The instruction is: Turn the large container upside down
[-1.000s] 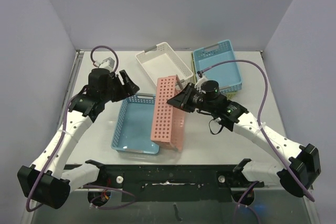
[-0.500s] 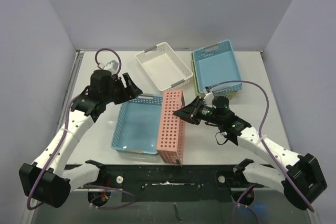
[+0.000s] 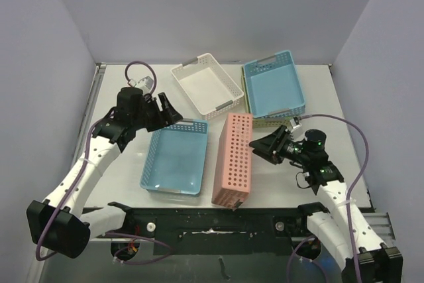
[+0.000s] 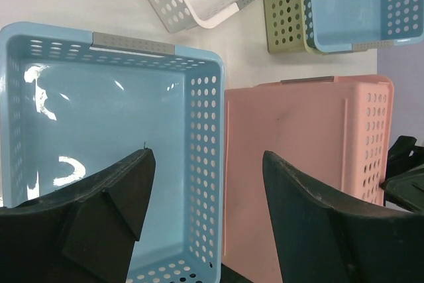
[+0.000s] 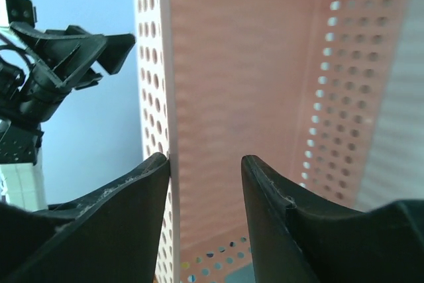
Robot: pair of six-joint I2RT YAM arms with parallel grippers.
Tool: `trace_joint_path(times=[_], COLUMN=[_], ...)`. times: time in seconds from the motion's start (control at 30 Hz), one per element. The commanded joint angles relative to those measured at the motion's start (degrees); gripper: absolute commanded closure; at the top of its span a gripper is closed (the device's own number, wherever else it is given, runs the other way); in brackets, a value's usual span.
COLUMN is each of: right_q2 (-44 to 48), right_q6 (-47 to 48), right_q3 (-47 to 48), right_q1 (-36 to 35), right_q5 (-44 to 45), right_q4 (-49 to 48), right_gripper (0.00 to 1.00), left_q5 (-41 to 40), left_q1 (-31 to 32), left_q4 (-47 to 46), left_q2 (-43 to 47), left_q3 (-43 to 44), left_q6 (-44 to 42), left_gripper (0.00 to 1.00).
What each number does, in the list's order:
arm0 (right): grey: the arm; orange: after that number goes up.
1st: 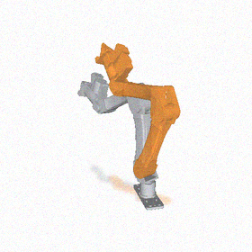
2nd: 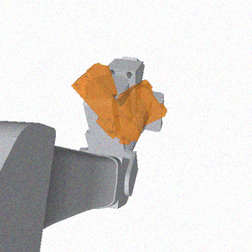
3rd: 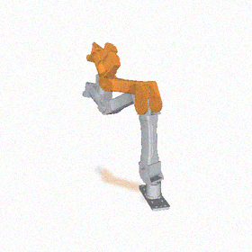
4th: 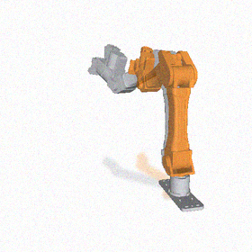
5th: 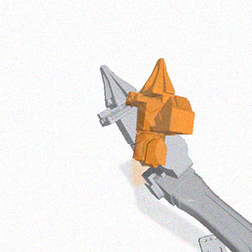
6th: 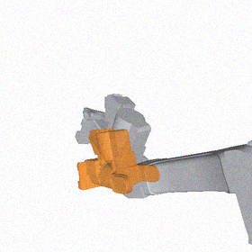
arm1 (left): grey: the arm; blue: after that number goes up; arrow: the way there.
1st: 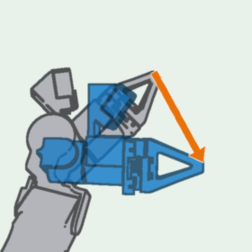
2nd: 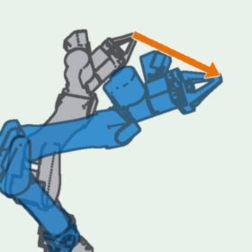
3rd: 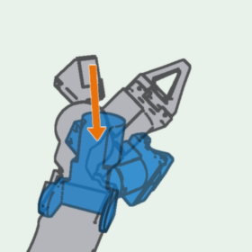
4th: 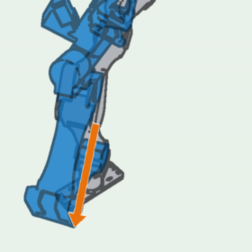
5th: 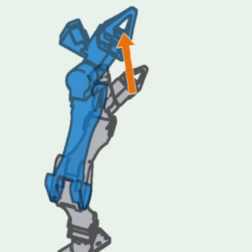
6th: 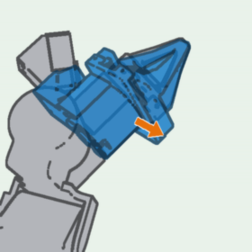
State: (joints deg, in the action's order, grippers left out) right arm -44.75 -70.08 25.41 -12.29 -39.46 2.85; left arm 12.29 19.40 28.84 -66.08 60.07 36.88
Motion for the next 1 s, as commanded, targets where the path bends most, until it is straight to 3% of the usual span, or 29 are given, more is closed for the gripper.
trace_joint_path(times=[0.0, 0.13, 0.37, 0.5, 0.67, 0.8, 0.97], right_q2=[2.97, 2.56, 2.11, 2.97, 1.88, 0.27, -2.72], right_q6=[11.12, 18.14, 22.15, 24.29, 27.33, 25.70, 20.30], right_q3=[0.31, 1.03, 7.92, 14.38, 21.03, 22.60, 23.96], right_q1=[6.57, 9.88, 10.38, 10.44, 9.40, 3.85, -8.57], right_q5=[-4.78, -1.01, 18.16, 27.56, 31.50, 34.01, 44.32], right_q4=[16.44, 26.17, 40.35, 45.03, 47.08, 45.17, 46.07], right_gripper=[0.53, 0.50, 0.45, 0.43, 0.39, 0.37, 0.35], left_q5=[1.74, 2.58, 3.82, 4.54, 3.17, -2.39, -17.03], left_q1=[-0.06, 0.02, 0.13, 0.79, 4.64, 11.18, 20.93], left_q4=[-3.75, -4.86, -5.67, -6.13, -6.68, -5.64, -0.80], left_q2=[-0.72, -1.64, -2.46, -2.54, -3.41, -6.53, -12.43], left_q3=[0.42, -0.02, -0.43, -0.82, -0.93, 0.44, 2.60], left_q6=[-1.29, -1.21, -1.20, -1.05, -1.34, -3.07, -5.56], left_gripper=[0.35, 0.35, 0.35, 0.35, 0.35, 0.35, 0.33])
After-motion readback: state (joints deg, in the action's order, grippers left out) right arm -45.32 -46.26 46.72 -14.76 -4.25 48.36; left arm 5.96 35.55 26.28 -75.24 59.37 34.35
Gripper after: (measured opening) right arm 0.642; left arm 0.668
